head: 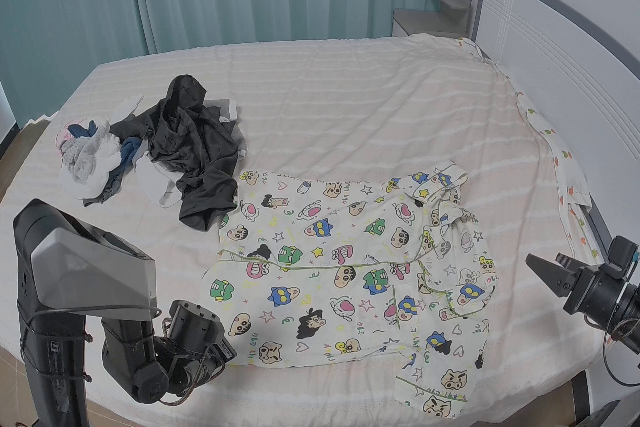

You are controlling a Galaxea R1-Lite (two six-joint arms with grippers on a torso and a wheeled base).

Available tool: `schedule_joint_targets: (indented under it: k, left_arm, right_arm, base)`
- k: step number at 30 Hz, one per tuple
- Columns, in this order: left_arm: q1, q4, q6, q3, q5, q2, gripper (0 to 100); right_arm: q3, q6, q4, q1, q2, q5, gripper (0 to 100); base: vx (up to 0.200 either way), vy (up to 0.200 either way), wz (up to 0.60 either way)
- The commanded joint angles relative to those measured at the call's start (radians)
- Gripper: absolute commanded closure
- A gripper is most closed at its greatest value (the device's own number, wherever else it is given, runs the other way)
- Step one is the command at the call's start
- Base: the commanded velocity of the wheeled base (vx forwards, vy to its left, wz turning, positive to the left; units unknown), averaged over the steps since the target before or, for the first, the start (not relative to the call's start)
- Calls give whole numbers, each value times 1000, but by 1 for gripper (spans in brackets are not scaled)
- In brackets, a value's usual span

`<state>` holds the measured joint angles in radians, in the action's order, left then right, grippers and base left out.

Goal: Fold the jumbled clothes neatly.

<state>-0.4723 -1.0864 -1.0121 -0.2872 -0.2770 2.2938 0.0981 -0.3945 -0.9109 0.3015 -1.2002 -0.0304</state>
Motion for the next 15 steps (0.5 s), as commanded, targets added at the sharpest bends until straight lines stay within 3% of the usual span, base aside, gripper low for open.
schedule_joint_targets:
  k: [1,3,9,12,15]
  left_arm:
    - [0,-1,0,8,-1,6,100]
    - [0,-1,-2,17,-1,1,100]
    - [0,-40,0,88,1,-50,100]
    - [1,-112,7,140,-1,-43,100]
    - [1,-216,33,203,-5,-25,100]
  right_arm:
    - [-24,0,1,-4,-1,-3,0]
    - [-47,-1,3,-4,-9,-9,0]
    - [-98,-34,32,-27,-121,-121,0]
    - [-98,-40,132,-36,-190,-152,0]
    - [-90,-34,184,-73,-256,-224,0]
  base:
    - [0,0,0]
    - [0,0,0]
    - [0,0,0]
    - [0,0,0]
    - [0,0,0]
